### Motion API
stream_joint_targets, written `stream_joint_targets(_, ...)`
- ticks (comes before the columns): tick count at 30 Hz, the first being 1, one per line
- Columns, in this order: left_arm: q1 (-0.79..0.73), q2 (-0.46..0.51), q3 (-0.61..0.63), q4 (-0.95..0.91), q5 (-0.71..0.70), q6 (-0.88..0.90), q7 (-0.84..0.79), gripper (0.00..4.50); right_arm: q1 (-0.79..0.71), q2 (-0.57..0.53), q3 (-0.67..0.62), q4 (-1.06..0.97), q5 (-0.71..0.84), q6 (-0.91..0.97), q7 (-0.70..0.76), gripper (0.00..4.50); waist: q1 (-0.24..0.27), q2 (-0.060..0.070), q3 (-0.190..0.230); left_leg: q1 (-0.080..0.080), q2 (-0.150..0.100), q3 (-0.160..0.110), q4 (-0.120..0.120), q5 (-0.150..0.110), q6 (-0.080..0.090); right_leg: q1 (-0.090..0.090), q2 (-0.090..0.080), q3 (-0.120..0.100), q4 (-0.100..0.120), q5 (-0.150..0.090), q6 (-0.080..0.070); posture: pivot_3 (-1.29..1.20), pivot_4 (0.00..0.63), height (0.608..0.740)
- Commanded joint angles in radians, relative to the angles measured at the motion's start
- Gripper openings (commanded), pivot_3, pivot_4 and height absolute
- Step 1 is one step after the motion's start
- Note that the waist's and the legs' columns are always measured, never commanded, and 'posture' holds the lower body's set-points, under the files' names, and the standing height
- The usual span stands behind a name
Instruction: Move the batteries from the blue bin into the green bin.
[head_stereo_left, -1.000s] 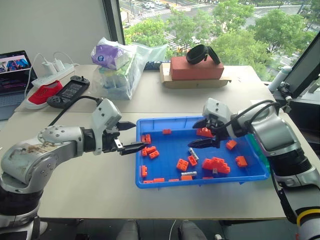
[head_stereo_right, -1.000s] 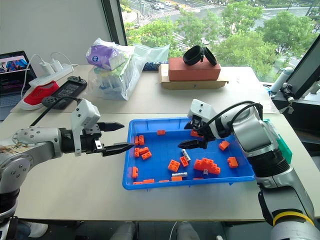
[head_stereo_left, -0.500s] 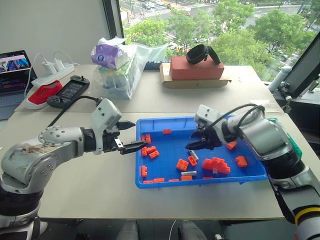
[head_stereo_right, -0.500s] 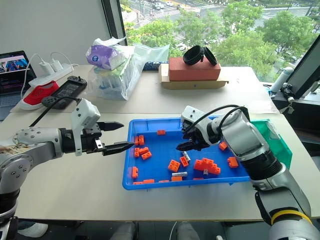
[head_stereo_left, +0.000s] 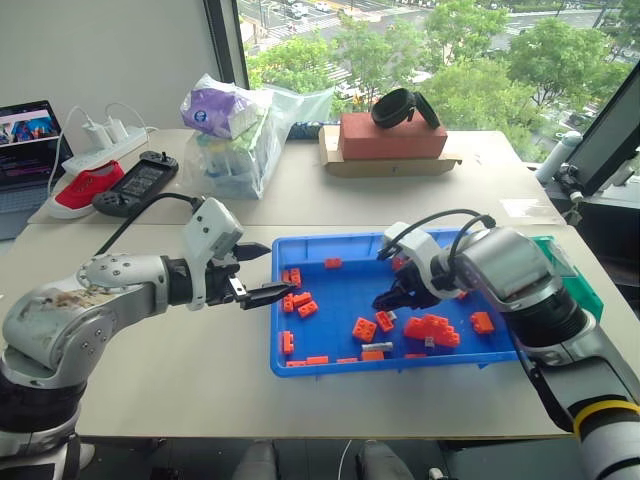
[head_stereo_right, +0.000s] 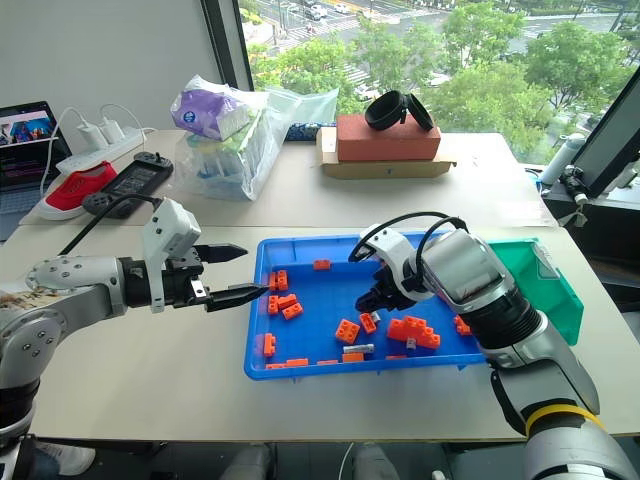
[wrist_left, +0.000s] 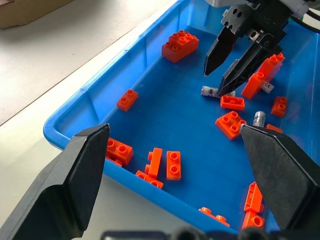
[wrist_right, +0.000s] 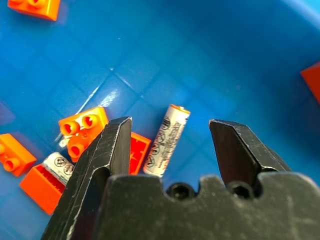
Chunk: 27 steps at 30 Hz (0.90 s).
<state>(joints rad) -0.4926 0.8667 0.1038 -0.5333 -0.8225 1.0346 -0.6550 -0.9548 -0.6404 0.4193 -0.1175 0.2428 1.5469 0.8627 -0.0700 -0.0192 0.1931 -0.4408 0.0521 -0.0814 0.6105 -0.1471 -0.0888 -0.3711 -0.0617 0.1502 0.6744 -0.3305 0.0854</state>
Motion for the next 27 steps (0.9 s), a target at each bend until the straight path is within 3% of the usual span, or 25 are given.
stream_joint_targets(1, -0.012, 0.004, 0.02, -0.017, 0.0, -0.01, 0.001, 4.5, -0.002, -0.001, -0.004, -0.009, 0.017, 0.004, -0.048, 2.9, 0.001, 0.0, 0.0, 0.0, 0.0, 0.0, 0.0, 0.0, 0.0, 0.0, 0.0, 0.0, 0.0, 0.0, 0.0, 0.0, 0.15, 0.74)
stream_joint_targets(6, -0.013, -0.017, 0.023, -0.007, -0.017, -0.005, 0.006, 4.5, 0.008, 0.016, 0.007, 0.042, 0.013, -0.015, -0.113, 2.9, 0.0, 0.0, 0.0, 0.0, 0.0, 0.0, 0.0, 0.0, 0.0, 0.0, 0.0, 0.0, 0.0, 0.0, 0.0, 0.0, 0.15, 0.74)
stream_joint_targets(14, -0.014, -0.009, 0.03, -0.027, -0.041, -0.012, -0.018, 4.5, 0.022, 0.02, 0.02, 0.045, 0.037, -0.015, -0.153, 0.34, 0.0, 0.0, 0.0, 0.0, 0.0, 0.0, 0.0, 0.0, 0.0, 0.0, 0.0, 0.0, 0.0, 0.0, 0.0, 0.0, 0.15, 0.74)
stream_joint_targets(19, -0.021, -0.011, 0.027, -0.019, -0.041, -0.017, -0.016, 4.5, -0.021, -0.014, -0.005, 0.03, 0.08, 0.004, -0.112, 0.29, 0.0, 0.0, 0.0, 0.0, 0.0, 0.0, 0.0, 0.0, 0.0, 0.0, 0.0, 0.0, 0.0, 0.0, 0.0, 0.0, 0.15, 0.74)
stream_joint_targets(27, -0.044, -0.039, -0.005, -0.032, -0.059, -0.017, -0.023, 4.5, -0.14, -0.133, -0.207, 0.16, 0.175, -0.03, -0.031, 0.29, 0.002, -0.001, 0.0, 0.0, 0.0, 0.0, -0.001, 0.0, 0.0, 0.0, 0.0, 0.0, -0.002, 0.0, 0.0, 0.0, 0.15, 0.74)
